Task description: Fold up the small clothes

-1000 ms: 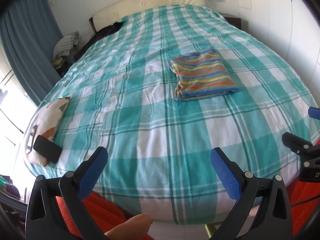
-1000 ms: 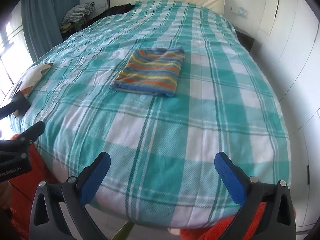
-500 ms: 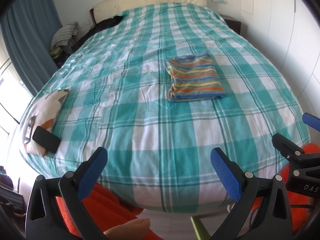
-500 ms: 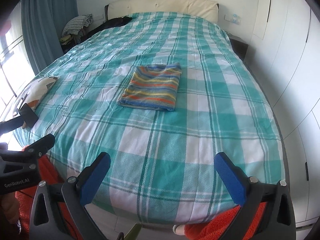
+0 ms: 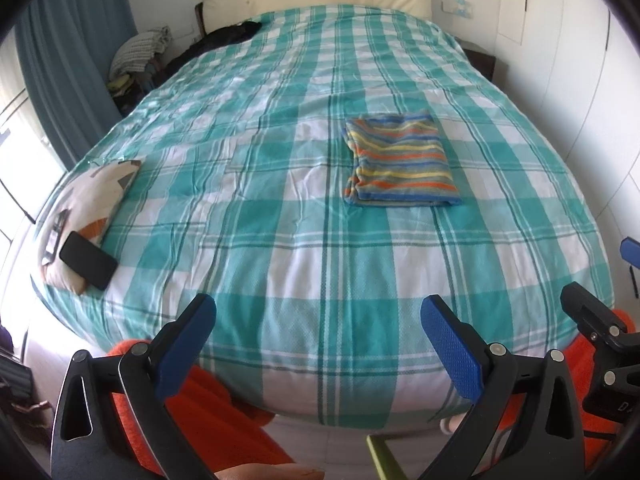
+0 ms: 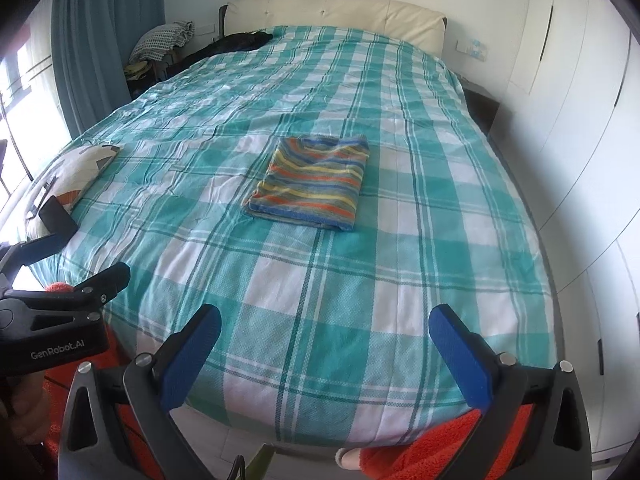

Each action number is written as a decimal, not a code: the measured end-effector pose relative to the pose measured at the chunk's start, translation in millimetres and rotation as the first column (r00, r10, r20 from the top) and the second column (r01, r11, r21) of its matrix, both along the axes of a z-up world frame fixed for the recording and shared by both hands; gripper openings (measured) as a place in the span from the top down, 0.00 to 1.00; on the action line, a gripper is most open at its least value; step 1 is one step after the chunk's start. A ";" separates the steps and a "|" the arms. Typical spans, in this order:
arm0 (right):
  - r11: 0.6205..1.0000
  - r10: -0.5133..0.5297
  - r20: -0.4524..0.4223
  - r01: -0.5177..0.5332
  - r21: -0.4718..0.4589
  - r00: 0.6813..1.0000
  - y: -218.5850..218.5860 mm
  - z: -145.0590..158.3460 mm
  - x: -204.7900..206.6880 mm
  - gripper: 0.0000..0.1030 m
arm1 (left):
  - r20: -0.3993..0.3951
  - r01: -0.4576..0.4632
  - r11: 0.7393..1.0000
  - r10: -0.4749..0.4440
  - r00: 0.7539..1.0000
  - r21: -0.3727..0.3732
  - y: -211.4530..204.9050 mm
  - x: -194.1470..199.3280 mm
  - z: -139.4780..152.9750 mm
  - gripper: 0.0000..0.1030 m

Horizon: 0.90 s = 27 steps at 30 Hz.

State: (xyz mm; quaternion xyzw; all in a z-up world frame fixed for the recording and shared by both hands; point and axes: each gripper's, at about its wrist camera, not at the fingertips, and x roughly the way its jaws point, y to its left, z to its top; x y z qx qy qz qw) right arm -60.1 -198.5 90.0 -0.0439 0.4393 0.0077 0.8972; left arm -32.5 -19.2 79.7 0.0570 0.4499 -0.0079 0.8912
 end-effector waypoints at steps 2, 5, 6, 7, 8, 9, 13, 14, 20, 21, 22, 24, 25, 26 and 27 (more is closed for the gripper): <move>1.000 -0.002 -0.005 0.002 -0.006 1.000 2.0 5.0 -0.5 0.01 | 0.006 0.007 1.000 -0.007 1.000 -0.004 0.9 -2.3 5.5 0.01; 1.000 -0.008 -0.007 0.008 -0.001 1.000 2.0 10.8 -2.2 0.01 | 0.025 0.014 1.000 -0.015 1.000 0.009 1.7 -7.0 12.9 0.01; 1.000 -0.009 -0.004 0.009 -0.008 1.000 2.3 12.1 -2.9 0.01 | 0.034 0.015 1.000 -0.015 0.999 0.012 2.1 -8.4 15.2 0.01; 1.000 -0.012 -0.002 0.012 -0.016 1.000 2.6 13.3 -3.5 0.01 | 0.039 0.015 1.000 -0.016 0.999 0.011 2.0 -9.4 16.9 0.01; 1.000 -0.015 -0.001 0.015 -0.022 1.000 2.5 13.7 -4.2 0.01 | 0.042 0.015 1.000 -0.016 0.999 0.010 2.7 -9.0 18.0 0.01; 1.000 -0.017 -0.001 0.017 -0.024 1.000 2.0 14.0 -4.3 0.01 | 0.045 0.016 1.000 -0.016 0.999 0.009 2.5 -8.6 18.7 0.01; 0.999 -0.030 -0.001 0.030 -0.035 1.000 -0.9 12.7 -4.4 0.01 | 0.047 0.016 1.000 -0.017 0.999 0.018 0.4 -7.1 18.4 0.01; 0.999 -0.032 -0.002 0.032 -0.037 0.999 -1.6 11.8 -4.5 0.01 | 0.045 0.023 1.000 -0.023 0.999 0.011 -0.1 -7.4 18.3 0.01; 0.999 -0.041 -0.011 0.040 -0.025 0.999 -5.6 8.5 -6.4 0.01 | 0.061 0.054 0.999 -0.054 0.997 0.000 -6.1 -12.7 19.8 0.01; 0.999 -0.040 -0.010 0.039 -0.025 0.999 -5.4 8.4 -6.5 0.01 | 0.068 0.054 0.999 -0.054 0.996 0.009 -8.2 -13.5 20.0 0.01; 0.999 -0.040 -0.010 0.040 -0.024 0.999 -5.7 8.0 -6.9 0.01 | 0.071 0.055 0.998 -0.056 0.996 0.014 -9.2 -14.1 20.1 0.01; 0.999 -0.041 -0.010 0.041 -0.023 0.999 -6.5 7.6 -6.9 0.01 | 0.071 0.054 0.998 -0.055 0.996 0.013 -10.4 -14.4 19.9 0.01; 0.999 -0.042 -0.011 0.042 -0.021 0.999 -7.0 7.2 -7.4 0.01 | 0.070 0.053 0.998 -0.054 0.996 0.013 -10.7 -14.5 19.8 0.01; 0.999 -0.042 -0.011 0.042 -0.022 0.999 -6.6 7.0 -7.7 0.01 | 0.071 0.051 0.999 -0.052 0.996 0.015 -10.8 -14.7 19.8 0.01; 0.999 -0.042 -0.010 0.042 -0.023 0.999 -6.8 7.0 -7.9 0.01 | 0.073 0.047 0.999 -0.048 0.996 0.015 -11.3 -15.0 19.9 0.01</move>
